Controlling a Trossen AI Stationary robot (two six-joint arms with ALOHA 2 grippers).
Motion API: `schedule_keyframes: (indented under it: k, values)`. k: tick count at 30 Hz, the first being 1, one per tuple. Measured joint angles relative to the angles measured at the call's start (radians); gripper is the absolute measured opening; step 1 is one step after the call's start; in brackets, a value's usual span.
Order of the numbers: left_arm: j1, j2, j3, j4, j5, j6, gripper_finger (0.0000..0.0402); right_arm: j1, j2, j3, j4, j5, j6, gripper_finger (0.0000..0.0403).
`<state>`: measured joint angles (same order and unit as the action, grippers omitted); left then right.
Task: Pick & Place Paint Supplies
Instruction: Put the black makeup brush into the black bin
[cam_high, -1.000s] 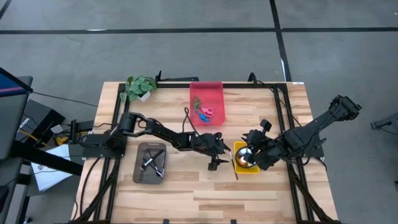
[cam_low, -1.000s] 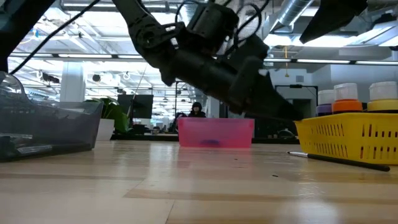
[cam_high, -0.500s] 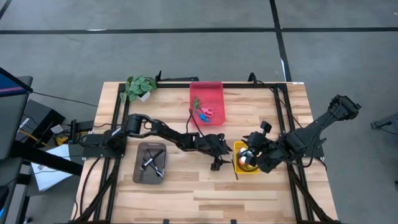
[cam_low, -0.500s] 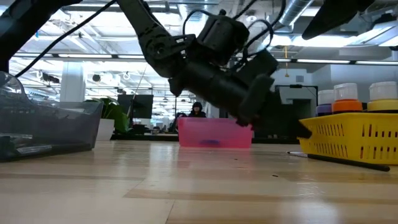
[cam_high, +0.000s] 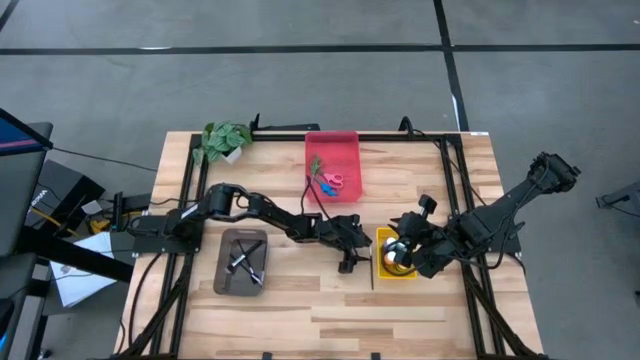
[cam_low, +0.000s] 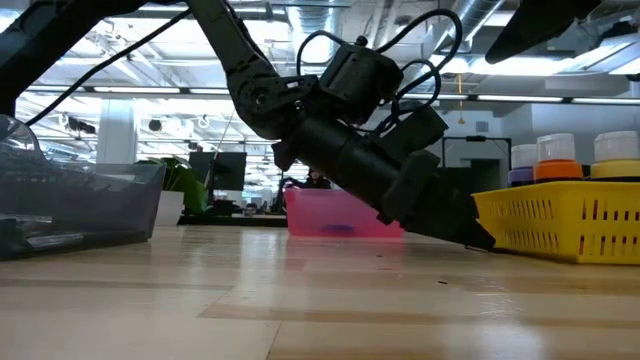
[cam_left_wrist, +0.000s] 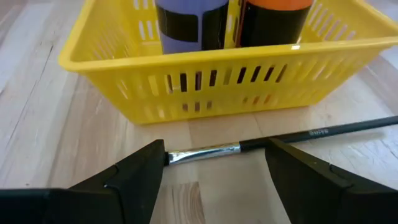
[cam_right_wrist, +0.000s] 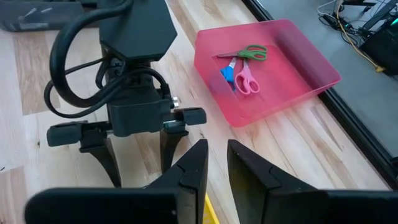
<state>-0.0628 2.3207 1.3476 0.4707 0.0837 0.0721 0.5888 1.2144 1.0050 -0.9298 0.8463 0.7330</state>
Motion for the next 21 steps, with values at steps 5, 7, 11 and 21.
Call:
schedule_keyframes:
  k: [5,7,11,21]
  values:
    - [0.003,0.000,0.000,-0.016,0.016,0.002,0.0273,0.000,0.000,0.000,0.000,0.000,0.000,0.0056]
    - [0.003,0.000,0.000,-0.019,0.024,0.002,0.0273,0.000,0.000,0.000,0.000,0.000,0.000,0.0056]
    - [0.003,-0.003,0.000,-0.020,0.026,0.005,0.0273,0.000,0.000,0.000,0.000,0.000,0.000,0.0056]
    - [-0.013,-0.011,0.003,-0.085,0.022,0.001,0.0273,0.000,0.000,0.000,-0.001,-0.004,0.000,0.0056]
